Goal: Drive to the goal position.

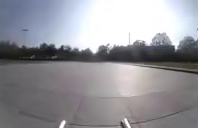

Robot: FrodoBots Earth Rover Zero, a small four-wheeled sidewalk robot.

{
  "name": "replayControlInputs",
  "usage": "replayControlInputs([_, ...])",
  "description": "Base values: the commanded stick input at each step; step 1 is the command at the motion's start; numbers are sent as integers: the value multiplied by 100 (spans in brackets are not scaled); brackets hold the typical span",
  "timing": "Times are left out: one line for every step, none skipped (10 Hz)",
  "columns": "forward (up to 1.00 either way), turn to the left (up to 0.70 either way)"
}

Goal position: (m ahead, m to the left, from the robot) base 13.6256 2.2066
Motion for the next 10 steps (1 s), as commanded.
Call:
replayControlInputs([100,0])
replayControlInputs([100,3])
replayControlInputs([100,1])
replayControlInputs([100,5])
replayControlInputs([100,2])
replayControlInputs([100,0])
replayControlInputs([100,0])
replayControlInputs([100,0])
replayControlInputs([100,-2])
replayControlInputs([100,-16])
